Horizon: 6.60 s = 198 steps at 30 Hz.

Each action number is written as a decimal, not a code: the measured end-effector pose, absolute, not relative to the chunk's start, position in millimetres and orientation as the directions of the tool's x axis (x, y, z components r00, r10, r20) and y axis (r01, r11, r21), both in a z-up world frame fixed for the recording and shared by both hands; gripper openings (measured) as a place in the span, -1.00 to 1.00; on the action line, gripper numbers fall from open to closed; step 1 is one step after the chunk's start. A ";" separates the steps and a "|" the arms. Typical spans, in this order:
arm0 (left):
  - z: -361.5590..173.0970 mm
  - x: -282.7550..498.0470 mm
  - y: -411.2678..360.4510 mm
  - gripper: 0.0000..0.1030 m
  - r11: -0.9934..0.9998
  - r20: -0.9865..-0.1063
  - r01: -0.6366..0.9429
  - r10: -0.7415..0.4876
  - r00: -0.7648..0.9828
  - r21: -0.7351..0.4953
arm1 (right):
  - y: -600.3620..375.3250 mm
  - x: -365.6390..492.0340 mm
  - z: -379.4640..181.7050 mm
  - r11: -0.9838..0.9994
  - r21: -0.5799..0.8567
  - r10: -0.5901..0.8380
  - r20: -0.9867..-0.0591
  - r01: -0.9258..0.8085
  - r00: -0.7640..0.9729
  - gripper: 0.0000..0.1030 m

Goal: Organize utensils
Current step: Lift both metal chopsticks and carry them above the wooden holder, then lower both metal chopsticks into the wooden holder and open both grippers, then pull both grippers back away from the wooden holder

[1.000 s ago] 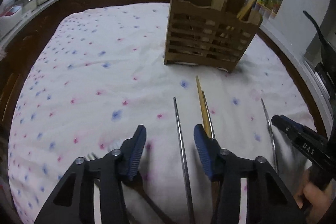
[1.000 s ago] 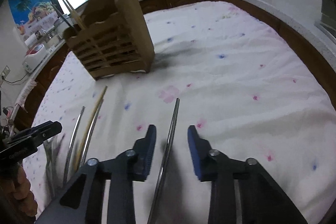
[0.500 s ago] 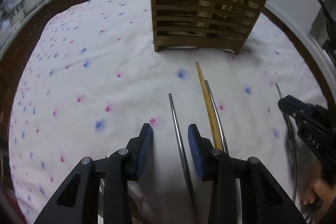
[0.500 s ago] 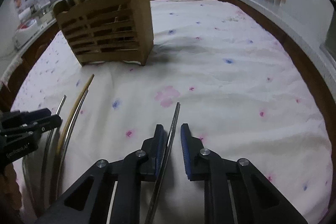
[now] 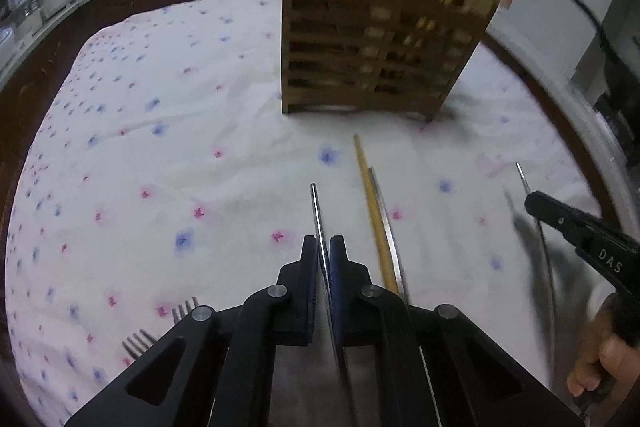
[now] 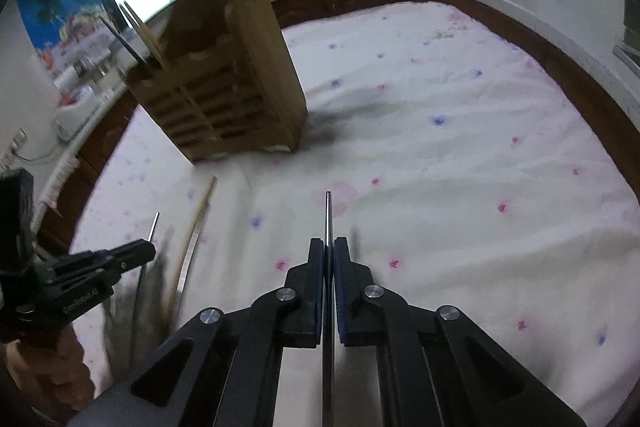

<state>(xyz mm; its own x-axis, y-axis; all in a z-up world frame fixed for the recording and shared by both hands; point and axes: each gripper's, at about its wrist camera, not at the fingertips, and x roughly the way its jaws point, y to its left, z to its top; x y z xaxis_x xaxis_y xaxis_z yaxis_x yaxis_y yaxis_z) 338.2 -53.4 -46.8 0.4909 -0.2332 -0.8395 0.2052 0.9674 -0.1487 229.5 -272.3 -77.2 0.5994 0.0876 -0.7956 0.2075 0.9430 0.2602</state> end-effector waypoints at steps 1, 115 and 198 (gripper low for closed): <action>-40.4 333.8 -50.4 -0.92 0.964 -0.828 0.204 -0.252 0.501 -0.169 | -272.9 226.3 -69.9 0.940 0.278 0.102 -0.782 0.199 0.615 -0.90; 63.9 394.7 10.8 -0.94 0.918 -0.256 0.211 -0.304 0.918 -0.335 | -273.7 343.0 75.3 0.967 0.248 0.000 -0.200 0.050 0.980 -0.91; 55.3 359.9 20.4 0.83 0.968 -0.442 0.070 -0.173 0.880 -0.240 | -279.5 301.2 29.4 0.927 0.367 0.091 -0.411 0.073 0.907 0.87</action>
